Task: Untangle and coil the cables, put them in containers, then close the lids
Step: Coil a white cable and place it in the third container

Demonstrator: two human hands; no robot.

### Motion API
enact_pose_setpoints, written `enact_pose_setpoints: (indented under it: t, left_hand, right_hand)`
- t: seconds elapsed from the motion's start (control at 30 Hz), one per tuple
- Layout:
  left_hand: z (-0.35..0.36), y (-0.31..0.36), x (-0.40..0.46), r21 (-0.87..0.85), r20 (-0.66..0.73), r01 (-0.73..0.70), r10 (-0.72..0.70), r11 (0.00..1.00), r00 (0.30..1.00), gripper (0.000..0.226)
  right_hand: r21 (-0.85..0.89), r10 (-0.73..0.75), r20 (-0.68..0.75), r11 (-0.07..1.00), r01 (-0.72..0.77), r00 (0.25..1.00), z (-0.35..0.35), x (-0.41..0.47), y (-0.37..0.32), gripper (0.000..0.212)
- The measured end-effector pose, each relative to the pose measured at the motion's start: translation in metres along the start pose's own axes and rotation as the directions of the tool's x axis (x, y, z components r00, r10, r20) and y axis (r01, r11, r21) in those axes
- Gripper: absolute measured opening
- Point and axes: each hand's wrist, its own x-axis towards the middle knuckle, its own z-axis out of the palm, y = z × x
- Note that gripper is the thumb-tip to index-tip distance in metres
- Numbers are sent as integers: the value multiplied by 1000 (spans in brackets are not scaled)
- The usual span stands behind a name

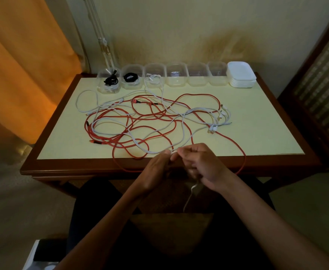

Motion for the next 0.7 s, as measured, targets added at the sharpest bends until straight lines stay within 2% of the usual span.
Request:
enact_pose_setpoints:
  t: [0.13, 0.3, 0.43, 0.53, 0.6, 0.7]
  left_hand:
    - [8, 0, 1, -34, 66, -1, 3, 999, 998, 40]
    - [6, -6, 2, -163, 102, -17, 34, 987, 994, 34]
    - [4, -8, 1, -292, 117, -42, 79, 956, 990, 32]
    - [2, -9, 1, -366, 106, 12, 29, 931, 994, 31]
    - [1, -6, -1, -460, 99, 48, -2, 887, 995, 28]
    - [1, 5, -4, -654, 119, 68, 14, 753, 993, 32]
  right_hand:
    - [87, 35, -80, 996, -28, 996, -8, 12, 5, 33]
    - [143, 42, -70, 989, -31, 997, -7, 18, 12, 34]
    - [126, 33, -83, 992, -22, 996, -8, 23, 14, 38]
    - [65, 15, -59, 998, -12, 998, -12, 28, 14, 31]
    - [22, 15, -61, 1000, -13, 998, -13, 30, 15, 30]
    - [-68, -34, -126, 997, 26, 991, -10, 31, 23, 39]
